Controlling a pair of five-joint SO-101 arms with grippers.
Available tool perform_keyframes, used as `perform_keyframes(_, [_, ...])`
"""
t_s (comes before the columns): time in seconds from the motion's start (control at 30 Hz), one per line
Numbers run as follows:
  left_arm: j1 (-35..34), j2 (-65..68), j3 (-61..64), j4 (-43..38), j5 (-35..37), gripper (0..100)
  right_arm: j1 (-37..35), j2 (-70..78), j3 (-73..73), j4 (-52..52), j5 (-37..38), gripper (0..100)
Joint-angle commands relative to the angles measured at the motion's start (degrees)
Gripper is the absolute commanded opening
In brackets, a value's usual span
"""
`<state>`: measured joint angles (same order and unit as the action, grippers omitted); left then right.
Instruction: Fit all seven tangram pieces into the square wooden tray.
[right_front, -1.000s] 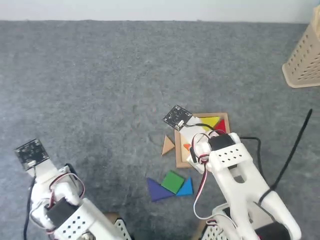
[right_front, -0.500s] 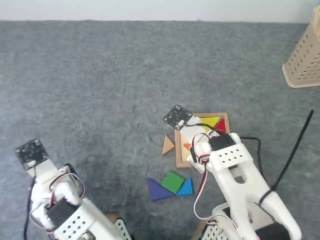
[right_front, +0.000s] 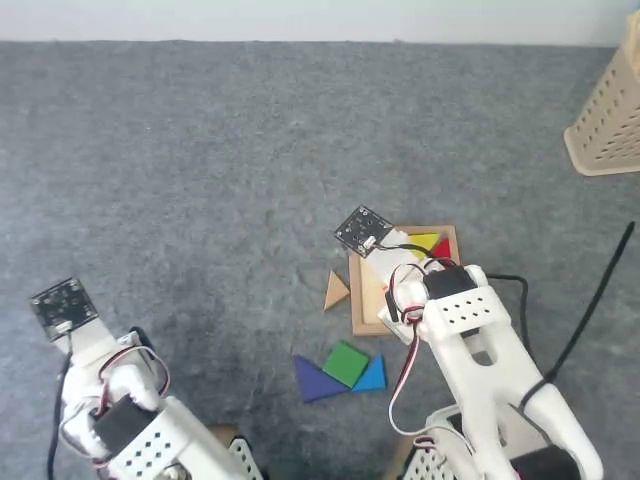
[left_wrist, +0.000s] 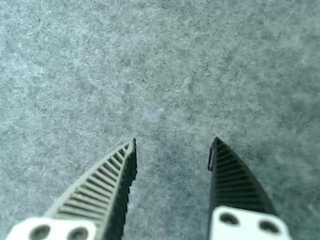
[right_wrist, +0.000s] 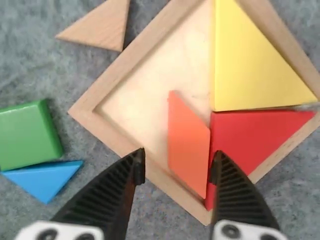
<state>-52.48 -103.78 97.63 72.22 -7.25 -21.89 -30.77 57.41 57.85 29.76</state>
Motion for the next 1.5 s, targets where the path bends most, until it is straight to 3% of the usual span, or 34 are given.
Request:
perform_keyframes(0.0, [0.1, -0.6, -1.1, 0.2, 0.5, 23, 1.0, -3.0, -1.0, -1.2, 0.3, 6.8])
perform_keyframes(0.1, [0.1, -0.6, -1.1, 0.2, 0.5, 23, 2.0, -3.0, -1.0, -2.2, 0.2, 0.4])
perform_keyframes(0.27, [0.1, -0.6, -1.1, 0.2, 0.5, 23, 5.6, -2.4, -1.0, -6.3, -2.6, 1.7])
perform_keyframes(1.03, [0.1, -0.6, -1.1, 0.2, 0.5, 23, 5.9, -2.0, 0.6, -8.2, -2.5, 1.7])
perform_keyframes(1.47, [0.1, -0.6, -1.1, 0.2, 0.5, 23, 8.4, 15.8, -6.1, -11.0, -2.5, 1.7])
